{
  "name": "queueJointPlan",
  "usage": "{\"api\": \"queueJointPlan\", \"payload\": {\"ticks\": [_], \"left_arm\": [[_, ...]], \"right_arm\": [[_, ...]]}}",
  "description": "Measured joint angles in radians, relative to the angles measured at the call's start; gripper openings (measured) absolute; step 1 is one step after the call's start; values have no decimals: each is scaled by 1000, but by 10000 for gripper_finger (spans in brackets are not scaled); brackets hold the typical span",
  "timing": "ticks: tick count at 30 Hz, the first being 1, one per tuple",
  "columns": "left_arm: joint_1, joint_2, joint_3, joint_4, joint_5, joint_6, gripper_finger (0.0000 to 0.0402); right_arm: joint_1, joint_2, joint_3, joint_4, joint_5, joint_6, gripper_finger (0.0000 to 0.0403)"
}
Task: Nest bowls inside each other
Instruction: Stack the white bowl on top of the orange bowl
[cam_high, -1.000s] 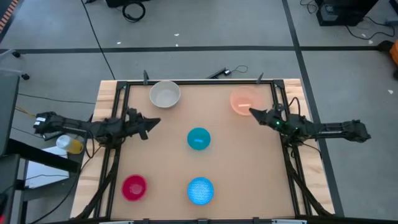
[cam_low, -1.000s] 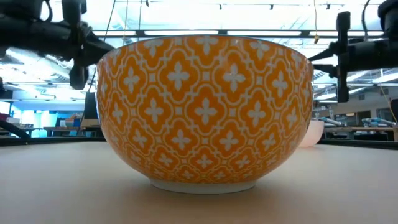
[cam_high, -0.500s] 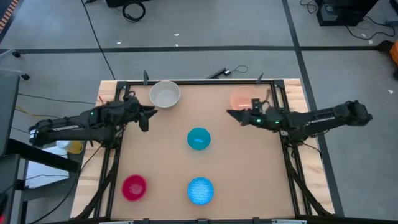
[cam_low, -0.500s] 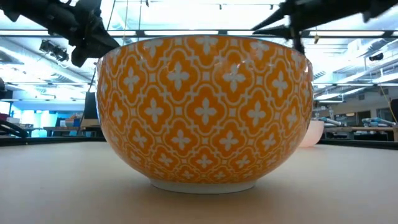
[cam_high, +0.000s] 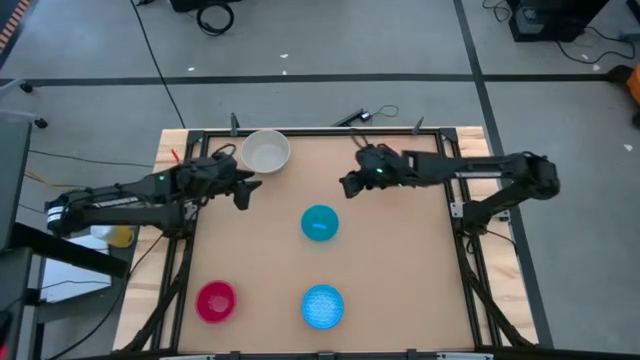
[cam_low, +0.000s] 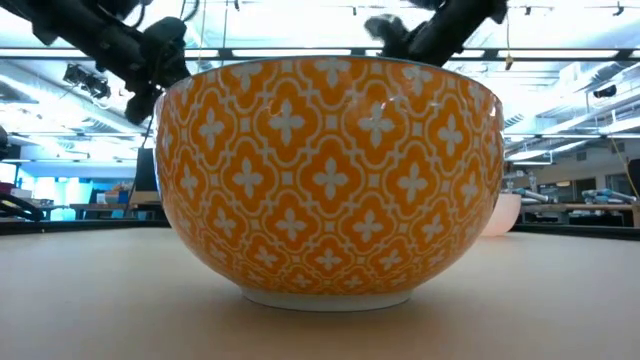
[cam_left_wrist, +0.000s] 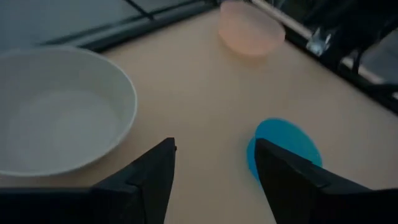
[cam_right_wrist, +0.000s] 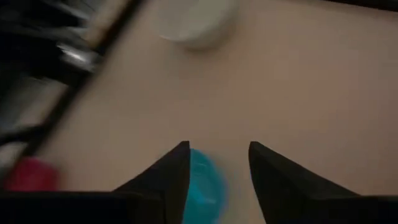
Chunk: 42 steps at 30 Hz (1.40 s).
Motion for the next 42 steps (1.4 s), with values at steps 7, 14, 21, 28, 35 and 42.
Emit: {"api": "queueJointPlan", "payload": {"ticks": [7,14,21,28,35,42], "left_arm": [[-19,155,39,72,3,0,224],[-15,275,165,79,-90,33,210],[-21,403,248,75,-143,-59,197],[-41,450,281,-27,-146,-120,197],[-19,436,282,-144,-141,-112,197],[59,369,282,-239,-94,-165,197]], "right_arm": [[-95,84,132,-297,3,-172,183],[-234,61,138,-293,-21,-345,183],[-394,101,137,-345,-32,-429,179],[-498,117,124,-420,17,-465,166],[-555,115,45,-576,112,-357,165],[-594,113,-62,-606,115,-291,165]]}}
